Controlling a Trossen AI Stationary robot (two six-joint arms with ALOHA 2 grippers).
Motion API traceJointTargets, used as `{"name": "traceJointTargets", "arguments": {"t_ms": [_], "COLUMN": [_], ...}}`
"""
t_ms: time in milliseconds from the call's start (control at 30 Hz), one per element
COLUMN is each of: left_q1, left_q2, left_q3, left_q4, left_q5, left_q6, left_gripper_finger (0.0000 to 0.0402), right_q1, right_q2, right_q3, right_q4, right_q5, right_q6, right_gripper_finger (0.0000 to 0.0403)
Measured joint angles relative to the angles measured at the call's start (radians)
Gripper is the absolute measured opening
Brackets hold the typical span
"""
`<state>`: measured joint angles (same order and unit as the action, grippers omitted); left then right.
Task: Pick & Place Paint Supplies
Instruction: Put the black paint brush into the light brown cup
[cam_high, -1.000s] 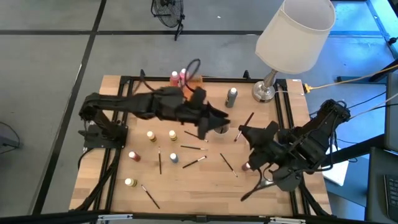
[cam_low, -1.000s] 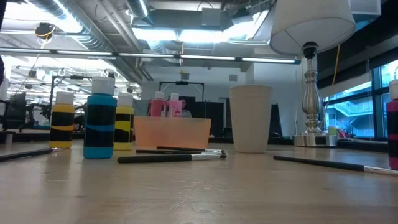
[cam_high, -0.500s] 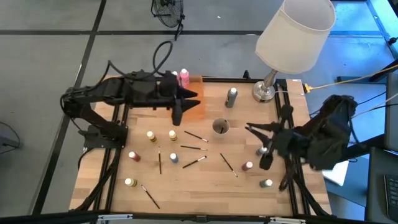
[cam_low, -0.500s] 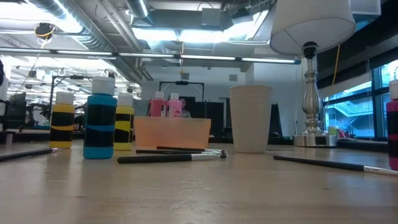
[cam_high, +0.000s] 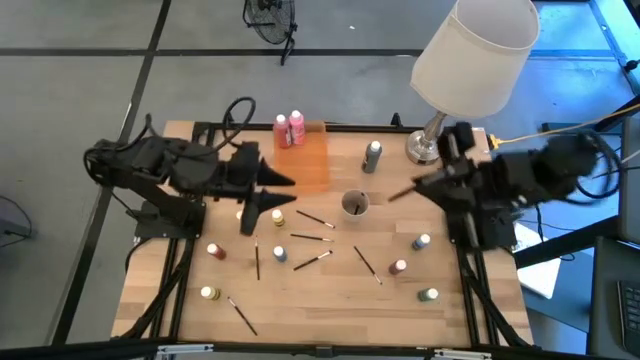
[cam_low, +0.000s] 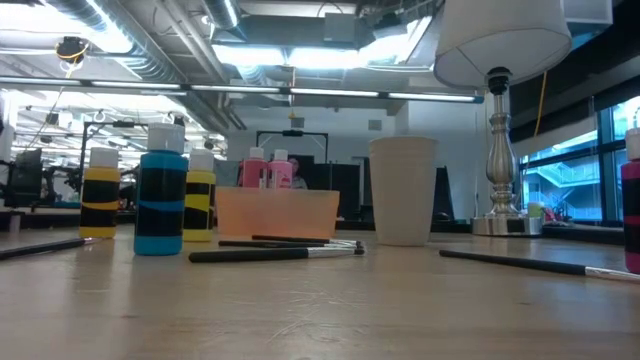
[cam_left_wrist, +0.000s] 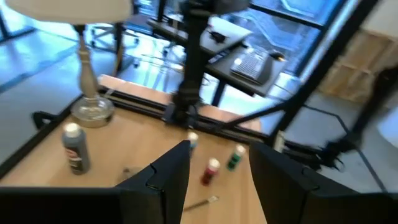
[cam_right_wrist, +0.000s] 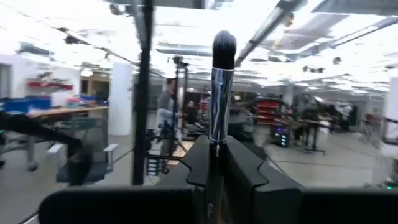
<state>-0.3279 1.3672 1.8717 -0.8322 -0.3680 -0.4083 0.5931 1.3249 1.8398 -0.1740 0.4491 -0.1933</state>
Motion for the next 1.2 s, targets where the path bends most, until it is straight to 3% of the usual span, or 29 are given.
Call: {"name": "traceJointTargets", "arguments": {"t_ms": [133,400,567,667,933,1200], "left_q1": [-0.074,-0.128,-0.09,-0.054,-0.011,0.005], "left_q2": [-0.003,-0.003,-0.003,-0.002,-0.004,-0.004], "left_q3": [-0.001,-0.001,-0.001,-0.001,-0.001,-0.001], "left_q4": [-0.027,-0.04,-0.039,-0.021,-0.002,-0.01], "left_q5": [-0.034,-0.148,-0.194,-0.181,-0.133,-0.033], "left_q6": [-0.023,-0.001,0.047,0.081,0.19,0.213], "left_gripper_finger": [0.0161,0.0161,0.0161,0.0161,0.0161,0.0161], "right_q1": [-0.099,-0.241,-0.347,-0.386,-0.457,-0.531], "right_q2": [0.024,0.009,0.024,0.045,0.097,0.108], "right_q3": [0.0,0.001,-0.019,-0.07,-0.221,-0.482], "right_q4": [-0.001,-0.104,-0.151,-0.16,0.013,0.348], "right_q5": [-0.139,-0.225,-0.459,-0.642,-0.785,-0.794], "right_q6": [0.061,0.05,0.08,0.019,0.107,0.311], "right_gripper_finger": [0.0026,0.0026,0.0026,0.0026,0.0026,0.0026]}}
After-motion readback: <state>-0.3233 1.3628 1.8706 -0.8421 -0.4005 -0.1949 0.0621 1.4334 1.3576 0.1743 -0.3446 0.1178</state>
